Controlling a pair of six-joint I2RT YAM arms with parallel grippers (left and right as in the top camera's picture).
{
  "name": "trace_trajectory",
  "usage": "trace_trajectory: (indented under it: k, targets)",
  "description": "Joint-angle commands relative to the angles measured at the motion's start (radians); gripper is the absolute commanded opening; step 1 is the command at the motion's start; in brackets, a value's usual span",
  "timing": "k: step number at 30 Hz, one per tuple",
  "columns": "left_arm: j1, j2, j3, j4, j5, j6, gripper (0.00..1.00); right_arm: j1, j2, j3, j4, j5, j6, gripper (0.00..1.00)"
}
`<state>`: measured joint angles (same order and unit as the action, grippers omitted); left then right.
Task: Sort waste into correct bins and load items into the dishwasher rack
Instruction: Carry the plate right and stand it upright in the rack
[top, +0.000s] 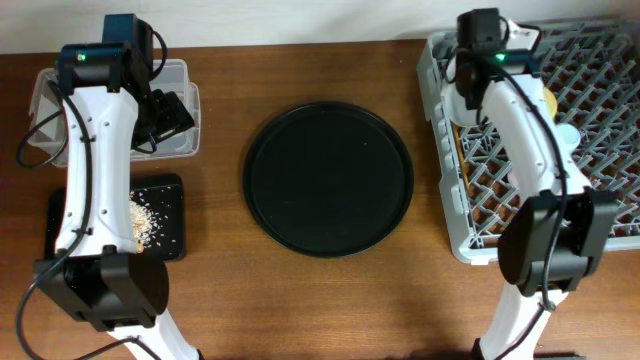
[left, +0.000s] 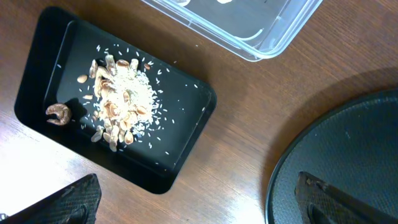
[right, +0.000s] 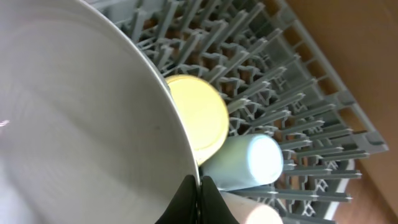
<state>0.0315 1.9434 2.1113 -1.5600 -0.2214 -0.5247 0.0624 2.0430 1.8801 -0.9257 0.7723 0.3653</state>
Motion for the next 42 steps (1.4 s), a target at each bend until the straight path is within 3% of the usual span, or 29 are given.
trace_trajectory:
  k: [1,4,10,13,15,16,17,19,21,28,36,42]
  targets:
    - [0.002,0.003,0.003,-0.001,-0.004,-0.005,0.99,0.031,0.004,0.003,0.024,0.049,0.008,0.04]
    - [0.002,0.003,0.003,-0.001,-0.004,-0.006,0.99,0.048,0.001,0.013,0.025,0.059,0.005,0.13]
    - [0.002,0.003,0.003,-0.001,-0.004,-0.005,0.99,0.08,-0.07,0.06,0.004,0.01,0.005,0.19]
    - [0.002,0.003,0.003,-0.001,-0.004,-0.006,0.99,0.081,-0.114,0.132,-0.041,-0.127,0.005,0.36]
    - [0.002,0.003,0.003,-0.001,-0.004,-0.005,0.99,0.067,-0.152,0.197,-0.072,-0.215,0.005,0.39]
    - [0.002,0.003,0.003,-0.001,-0.004,-0.006,0.99,0.053,-0.165,0.225,-0.082,-0.245,0.005,0.49]
    - [0.002,0.003,0.003,-0.001,-0.004,-0.005,0.99,0.023,-0.173,0.254,-0.091,-0.282,0.005,0.52]
    - [0.002,0.003,0.003,-0.001,-0.004,-0.006,0.99,-0.061,-0.174,0.279,-0.1,-0.38,0.005,0.38]
    - [0.002,0.003,0.003,-0.001,-0.004,-0.006,0.99,-0.177,-0.17,0.278,-0.125,-0.555,0.01,0.04]
    - [0.002,0.003,0.003,-0.001,-0.004,-0.005,0.99,-0.455,-0.067,0.278,-0.141,-1.134,0.004,0.04]
    - [0.002,0.003,0.003,-0.001,-0.004,-0.005,0.99,-0.443,0.142,0.278,-0.163,-1.323,-0.047,0.04]
    - [0.002,0.003,0.003,-0.001,-0.004,-0.005,0.99,-0.415,0.166,0.279,-0.159,-1.409,-0.097,0.04]
